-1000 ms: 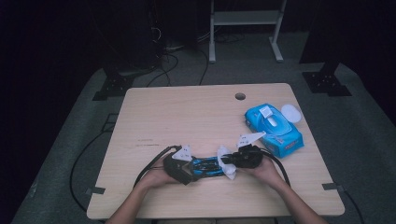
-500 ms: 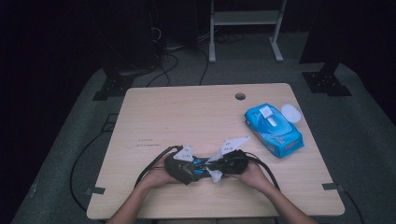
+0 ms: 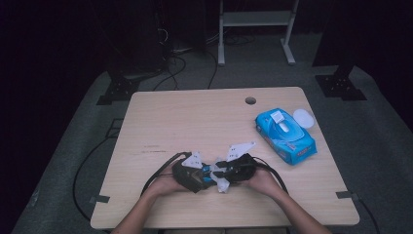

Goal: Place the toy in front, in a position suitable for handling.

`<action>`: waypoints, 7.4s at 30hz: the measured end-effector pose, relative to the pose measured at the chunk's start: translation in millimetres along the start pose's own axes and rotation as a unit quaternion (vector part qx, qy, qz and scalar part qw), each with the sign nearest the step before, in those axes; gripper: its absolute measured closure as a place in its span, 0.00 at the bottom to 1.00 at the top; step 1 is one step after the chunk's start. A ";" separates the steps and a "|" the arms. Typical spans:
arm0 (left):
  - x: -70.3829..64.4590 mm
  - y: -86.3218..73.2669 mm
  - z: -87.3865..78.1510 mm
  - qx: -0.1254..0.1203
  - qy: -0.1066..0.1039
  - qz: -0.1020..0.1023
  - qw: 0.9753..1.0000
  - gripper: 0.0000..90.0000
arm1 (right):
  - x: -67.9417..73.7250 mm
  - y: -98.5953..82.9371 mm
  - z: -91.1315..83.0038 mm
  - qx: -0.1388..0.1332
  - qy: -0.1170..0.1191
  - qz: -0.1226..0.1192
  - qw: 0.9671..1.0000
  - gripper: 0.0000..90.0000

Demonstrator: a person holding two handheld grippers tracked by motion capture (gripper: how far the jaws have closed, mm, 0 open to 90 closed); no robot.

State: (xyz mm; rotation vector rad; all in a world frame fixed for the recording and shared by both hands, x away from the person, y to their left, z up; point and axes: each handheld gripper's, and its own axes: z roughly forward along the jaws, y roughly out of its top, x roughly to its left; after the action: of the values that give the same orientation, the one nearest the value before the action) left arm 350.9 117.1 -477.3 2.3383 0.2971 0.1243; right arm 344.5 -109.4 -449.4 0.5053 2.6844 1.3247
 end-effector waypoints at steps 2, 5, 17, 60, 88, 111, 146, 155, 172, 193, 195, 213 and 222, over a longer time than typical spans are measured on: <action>-0.1 -0.1 0.1 -0.001 0.000 0.000 1.000 0.25 | -3.9 -4.1 1.0 -0.013 0.005 0.017 1.000 0.74; 0.1 0.0 0.1 0.000 0.001 0.005 1.000 0.26 | -9.3 -5.7 -0.4 -0.016 0.011 0.037 0.999 0.84; 0.9 0.3 1.0 -0.005 -0.005 0.002 1.000 0.26 | 1.2 27.8 35.2 0.014 0.042 0.032 0.999 0.94; 6.0 0.4 1.5 -0.005 -0.009 0.016 1.000 0.26 | -21.0 -41.0 -37.2 0.009 -0.013 0.087 0.996 0.95; 8.6 5.0 4.5 0.001 -0.009 0.018 1.000 0.26 | -24.6 -40.0 -36.1 -0.007 -0.018 0.092 0.996 0.94; 10.9 2.3 -16.1 -0.029 0.013 -0.036 0.999 0.19 | -18.8 -46.4 -34.5 -0.024 -0.034 0.089 0.995 0.94; 23.2 -4.0 -17.6 -0.046 -0.022 -0.208 0.977 0.53 | -17.2 -47.5 -34.1 -0.021 -0.047 0.088 0.995 0.94; 17.4 -7.2 -19.9 -0.064 -0.009 -0.174 0.983 0.58 | -19.5 -46.8 -39.0 -0.018 -0.042 0.081 0.996 0.93; -2.7 -9.5 -22.9 -0.096 0.042 -0.085 0.991 0.58 | -57.0 -48.2 -50.8 -0.017 -0.008 0.135 0.991 0.67; -5.0 -10.1 -19.9 -0.099 0.049 -0.070 0.991 0.37 | -59.6 -53.7 -32.6 -0.016 0.101 0.125 0.987 0.55; -2.8 -9.9 -19.7 -0.098 0.047 -0.070 0.992 0.36 | -58.0 -51.7 -33.3 -0.017 0.091 0.110 0.990 0.56; -2.2 -8.8 -17.1 -0.094 0.052 -0.034 0.994 0.54 | -38.7 -31.6 -39.7 -0.016 -0.042 -0.008 0.999 0.59; 5.6 -3.4 -15.6 -0.097 0.043 -0.036 0.994 0.51 | -36.5 -27.8 -57.4 -0.059 -0.058 0.021 0.996 0.76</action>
State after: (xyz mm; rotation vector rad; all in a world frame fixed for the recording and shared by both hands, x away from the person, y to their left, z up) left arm 352.9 131.5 -468.7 2.1307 0.3942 0.2095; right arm 358.2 -180.6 -437.9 0.6085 2.4992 1.4096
